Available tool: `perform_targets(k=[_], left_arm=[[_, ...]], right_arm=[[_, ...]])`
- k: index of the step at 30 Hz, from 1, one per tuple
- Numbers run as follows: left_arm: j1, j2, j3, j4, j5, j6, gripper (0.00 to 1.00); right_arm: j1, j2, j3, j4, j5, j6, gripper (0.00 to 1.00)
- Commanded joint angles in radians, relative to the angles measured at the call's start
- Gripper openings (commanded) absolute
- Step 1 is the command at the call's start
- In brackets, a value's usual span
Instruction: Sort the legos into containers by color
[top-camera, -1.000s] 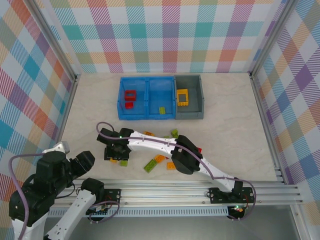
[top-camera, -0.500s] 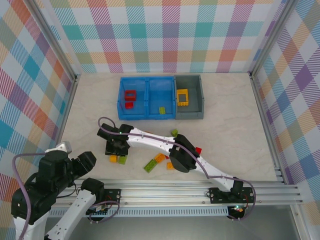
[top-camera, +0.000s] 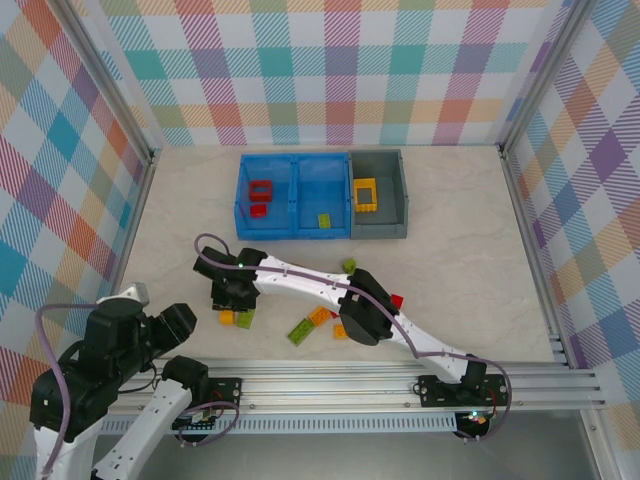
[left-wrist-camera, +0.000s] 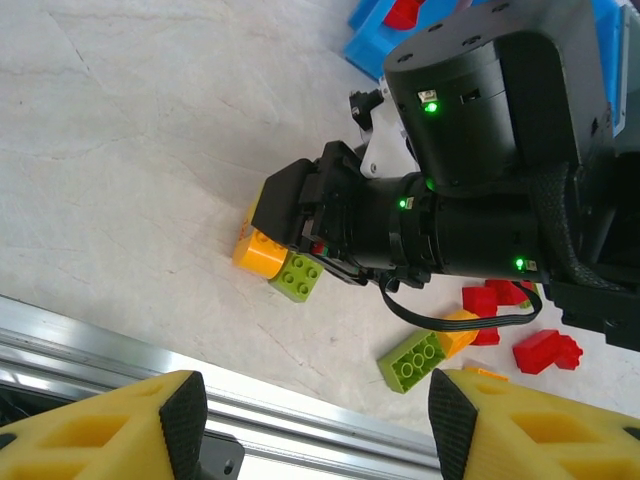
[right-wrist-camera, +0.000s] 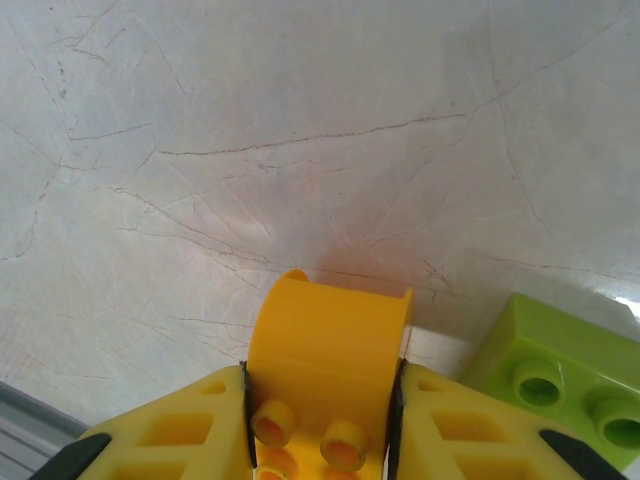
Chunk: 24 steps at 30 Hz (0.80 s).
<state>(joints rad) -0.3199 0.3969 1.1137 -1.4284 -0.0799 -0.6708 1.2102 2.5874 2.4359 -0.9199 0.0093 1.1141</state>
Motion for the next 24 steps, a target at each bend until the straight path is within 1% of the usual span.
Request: perform_targets(k=[1,5,8,11,15,18,20,21,23,24], left_arm=[[0.001,-0.004,-0.029,0.05,0.052,-0.012,0.62],[0.001,0.001,-0.064,0.089,0.095,-0.013,0.62],[0.001,0.013,-0.095,0.132,0.15,-0.014,0.61],[0.001,0.031,-0.124,0.213,0.229,-0.018,0.6],[0.0,0.108,-0.16,0.357,0.362,-0.048,0.58],[-0.009,0.17,-0.183,0.497,0.412,-0.096,0.56],[-0.046,0.213,-0.189,0.59,0.397,-0.126,0.56],[-0.079,0.243,-0.186,0.629,0.37,-0.134,0.56],[-0.184,0.309,-0.166,0.689,0.282,-0.142,0.57],[-0.255,0.355,-0.152,0.722,0.221,-0.142,0.57]], right_arm=[[-0.008,-0.06,-0.004,-0.047,0.075,-0.053,0.27],[-0.022,-0.135,-0.022,-0.051,0.135,-0.097,0.25],[-0.055,-0.214,-0.098,-0.035,0.157,-0.109,0.23],[-0.097,-0.323,-0.22,0.005,0.191,-0.132,0.21],[-0.172,-0.503,-0.389,0.048,0.236,-0.176,0.21],[-0.254,-0.635,-0.519,0.056,0.272,-0.218,0.21],[-0.323,-0.721,-0.609,0.069,0.273,-0.244,0.22],[-0.364,-0.764,-0.654,0.07,0.273,-0.258,0.22],[-0.441,-0.829,-0.723,0.075,0.271,-0.299,0.23],[-0.485,-0.854,-0.755,0.075,0.269,-0.324,0.23]])
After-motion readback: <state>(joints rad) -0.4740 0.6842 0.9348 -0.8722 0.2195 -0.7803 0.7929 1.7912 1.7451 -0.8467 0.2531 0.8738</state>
